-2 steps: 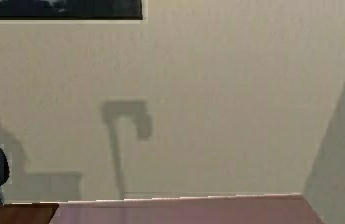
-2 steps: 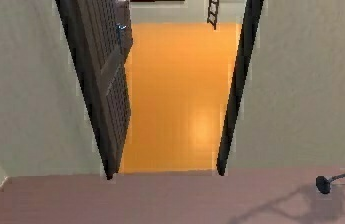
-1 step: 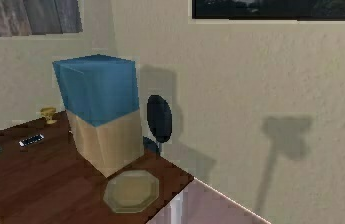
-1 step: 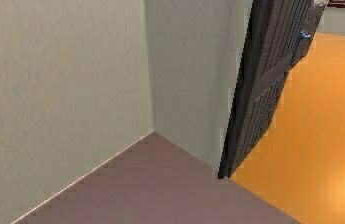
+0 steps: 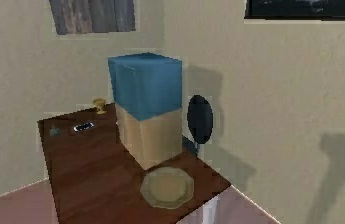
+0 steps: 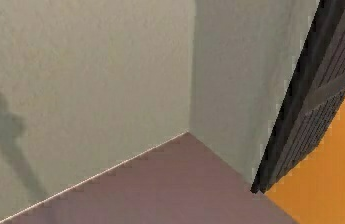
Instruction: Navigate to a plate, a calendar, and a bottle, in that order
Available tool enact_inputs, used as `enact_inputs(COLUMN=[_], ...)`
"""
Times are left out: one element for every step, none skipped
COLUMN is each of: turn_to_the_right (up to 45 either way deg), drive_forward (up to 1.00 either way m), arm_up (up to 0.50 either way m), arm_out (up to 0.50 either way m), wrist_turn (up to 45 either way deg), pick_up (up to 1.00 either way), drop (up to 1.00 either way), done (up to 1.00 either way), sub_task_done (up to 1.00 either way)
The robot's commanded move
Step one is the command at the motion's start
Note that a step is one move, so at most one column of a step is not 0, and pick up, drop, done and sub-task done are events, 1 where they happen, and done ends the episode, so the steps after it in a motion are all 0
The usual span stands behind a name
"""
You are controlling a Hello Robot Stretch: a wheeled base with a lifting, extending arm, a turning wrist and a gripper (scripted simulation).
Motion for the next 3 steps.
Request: enact_inputs(turn_to_the_right=[0.0, 45.0, 45.0], drive_forward=[0.00, 0.00, 0.00], arm_up=[0.00, 0.00, 0.00], arm_out=[0.00, 0.00, 0.00], wrist_turn=[0.0, 0.0, 0.0], pick_up=[0.00, 0.00, 0.00], drop=[0.00, 0.00, 0.00], done=[0.00, 0.00, 0.00], sub_task_done=[1.00, 0.00, 0.00])
